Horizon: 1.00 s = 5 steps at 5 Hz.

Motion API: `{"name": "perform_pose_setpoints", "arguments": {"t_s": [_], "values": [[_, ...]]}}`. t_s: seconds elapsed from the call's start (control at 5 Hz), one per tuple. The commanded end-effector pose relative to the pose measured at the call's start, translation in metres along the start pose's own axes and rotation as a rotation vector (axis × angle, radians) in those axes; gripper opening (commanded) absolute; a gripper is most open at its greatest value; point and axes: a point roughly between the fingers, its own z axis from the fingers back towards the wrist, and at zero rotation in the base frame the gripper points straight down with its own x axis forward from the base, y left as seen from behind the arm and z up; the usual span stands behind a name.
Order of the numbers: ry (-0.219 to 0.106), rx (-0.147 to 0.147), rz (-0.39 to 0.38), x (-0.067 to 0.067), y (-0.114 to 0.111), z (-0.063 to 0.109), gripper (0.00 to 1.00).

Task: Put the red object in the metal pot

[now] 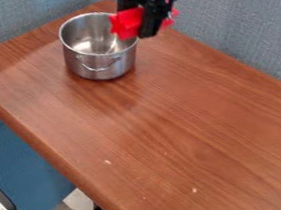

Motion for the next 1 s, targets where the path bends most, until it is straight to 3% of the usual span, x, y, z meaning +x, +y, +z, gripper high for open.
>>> {"name": "perform_pose_setpoints", "arguments": {"t_s": [0.0,0.4,0.8], "values": [[-0.063,0.019,0.07,0.002,0.005,0.021,0.0],[-0.087,0.079,0.003,0.003,0.035,0.014,0.0],[-0.088,0.099,0.003,-0.004,0.052,0.007,0.0]]}}
